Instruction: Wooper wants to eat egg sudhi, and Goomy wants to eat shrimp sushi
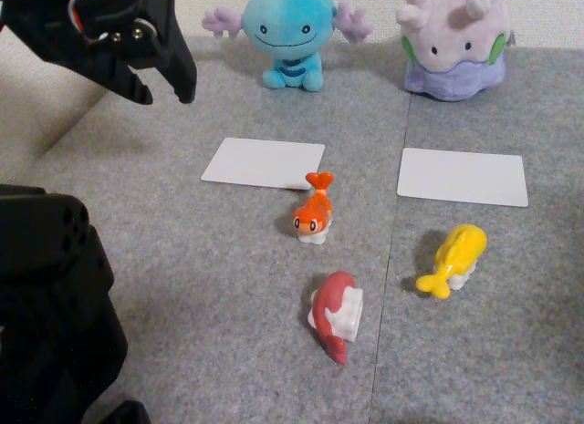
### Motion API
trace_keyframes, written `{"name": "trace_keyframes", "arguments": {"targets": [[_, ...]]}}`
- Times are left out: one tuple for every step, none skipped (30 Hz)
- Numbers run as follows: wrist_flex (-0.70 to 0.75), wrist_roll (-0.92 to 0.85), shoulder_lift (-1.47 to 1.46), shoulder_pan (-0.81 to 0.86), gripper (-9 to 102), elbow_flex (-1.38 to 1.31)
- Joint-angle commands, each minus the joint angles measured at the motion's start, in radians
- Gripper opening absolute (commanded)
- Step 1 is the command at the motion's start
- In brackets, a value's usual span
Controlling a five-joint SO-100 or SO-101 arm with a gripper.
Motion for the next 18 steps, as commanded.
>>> {"name": "trace_keyframes", "arguments": {"targets": [[-0.652,-0.026,0.075,-0.005,21,0.584],[-0.652,-0.026,0.075,-0.005,21,0.584],[-0.652,-0.026,0.075,-0.005,21,0.584],[-0.652,-0.026,0.075,-0.005,21,0.584],[-0.652,-0.026,0.075,-0.005,21,0.584],[-0.652,-0.025,0.075,-0.005,21,0.584],[-0.653,-0.025,0.075,-0.005,21,0.584],[-0.650,-0.023,0.075,-0.005,21,0.584],[-0.652,-0.023,0.075,-0.005,21,0.584],[-0.652,-0.023,0.075,-0.005,21,0.584],[-0.652,-0.023,0.075,-0.005,21,0.584],[-0.652,-0.021,0.075,-0.005,21,0.584],[-0.653,-0.021,0.075,-0.005,21,0.584],[-0.653,-0.020,0.075,-0.002,21,0.584],[-0.658,-0.017,0.075,0.005,21,0.584],[-0.663,-0.015,0.075,0.009,21,0.584],[-0.663,-0.015,0.075,0.009,21,0.584],[-0.663,-0.020,0.075,0.009,21,0.583]]}}
